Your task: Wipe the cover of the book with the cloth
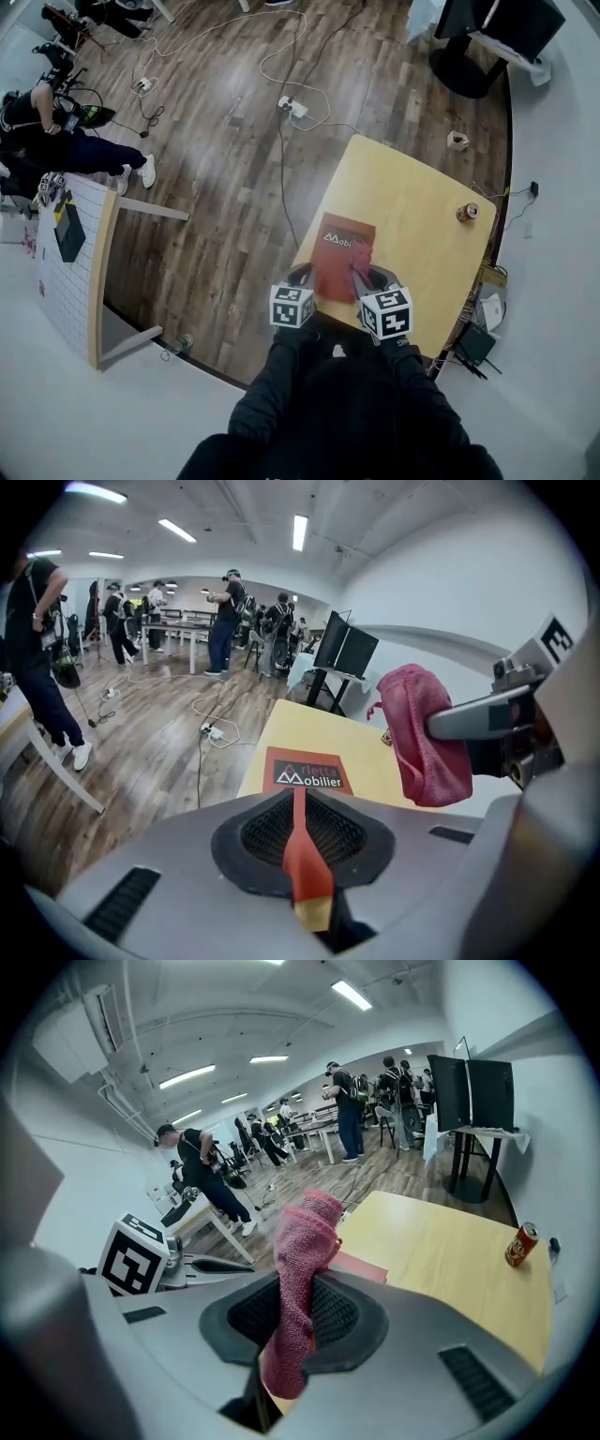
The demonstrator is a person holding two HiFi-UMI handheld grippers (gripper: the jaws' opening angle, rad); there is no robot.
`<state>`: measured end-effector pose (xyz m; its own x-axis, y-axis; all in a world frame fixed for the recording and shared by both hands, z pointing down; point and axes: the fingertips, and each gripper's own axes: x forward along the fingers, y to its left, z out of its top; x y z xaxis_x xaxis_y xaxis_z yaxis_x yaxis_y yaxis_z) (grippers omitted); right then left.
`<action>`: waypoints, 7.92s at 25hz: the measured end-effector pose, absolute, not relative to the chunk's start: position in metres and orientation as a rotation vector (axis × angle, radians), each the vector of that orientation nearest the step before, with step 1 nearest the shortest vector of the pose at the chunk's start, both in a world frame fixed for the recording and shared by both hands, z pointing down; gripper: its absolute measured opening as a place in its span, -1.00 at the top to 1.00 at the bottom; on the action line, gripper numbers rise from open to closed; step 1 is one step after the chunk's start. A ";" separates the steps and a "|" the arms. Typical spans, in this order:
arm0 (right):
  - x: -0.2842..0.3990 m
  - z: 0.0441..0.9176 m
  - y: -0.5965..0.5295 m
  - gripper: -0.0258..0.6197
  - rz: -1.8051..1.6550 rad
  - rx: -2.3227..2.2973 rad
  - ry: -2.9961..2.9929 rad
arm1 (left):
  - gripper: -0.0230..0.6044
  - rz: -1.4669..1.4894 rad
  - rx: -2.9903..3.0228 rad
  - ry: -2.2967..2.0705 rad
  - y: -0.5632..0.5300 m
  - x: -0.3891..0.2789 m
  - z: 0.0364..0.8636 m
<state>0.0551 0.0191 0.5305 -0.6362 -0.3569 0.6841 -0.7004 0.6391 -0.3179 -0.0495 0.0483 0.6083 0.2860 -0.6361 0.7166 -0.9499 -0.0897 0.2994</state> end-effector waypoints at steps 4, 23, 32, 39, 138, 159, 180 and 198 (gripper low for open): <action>0.037 0.553 -0.005 0.69 0.801 0.832 -2.229 | 0.81 0.577 1.787 -1.350 0.037 -0.058 0.641; -0.037 0.636 -0.085 0.69 0.983 0.791 -2.171 | 0.56 0.726 1.716 -1.060 0.024 -0.061 0.723; -0.058 0.675 -0.102 0.69 1.102 0.742 -2.142 | 0.57 0.738 1.711 -1.034 0.020 -0.058 0.733; -0.051 0.706 -0.104 0.69 1.086 0.733 -2.069 | 0.57 0.737 1.701 -1.032 0.020 -0.060 0.737; 0.042 0.717 -0.060 0.68 1.245 0.901 -1.952 | 0.57 0.781 1.723 -1.000 0.019 -0.059 0.738; 0.038 0.664 -0.044 0.68 1.243 0.873 -2.069 | 0.57 0.798 1.728 -0.982 0.021 -0.059 0.734; -0.025 0.714 -0.007 0.68 1.311 0.613 -2.000 | 0.57 0.731 1.732 -0.882 0.018 -0.059 0.735; 0.032 0.718 -0.009 0.68 1.369 0.756 -1.945 | 0.56 0.767 1.740 -0.846 0.017 -0.059 0.735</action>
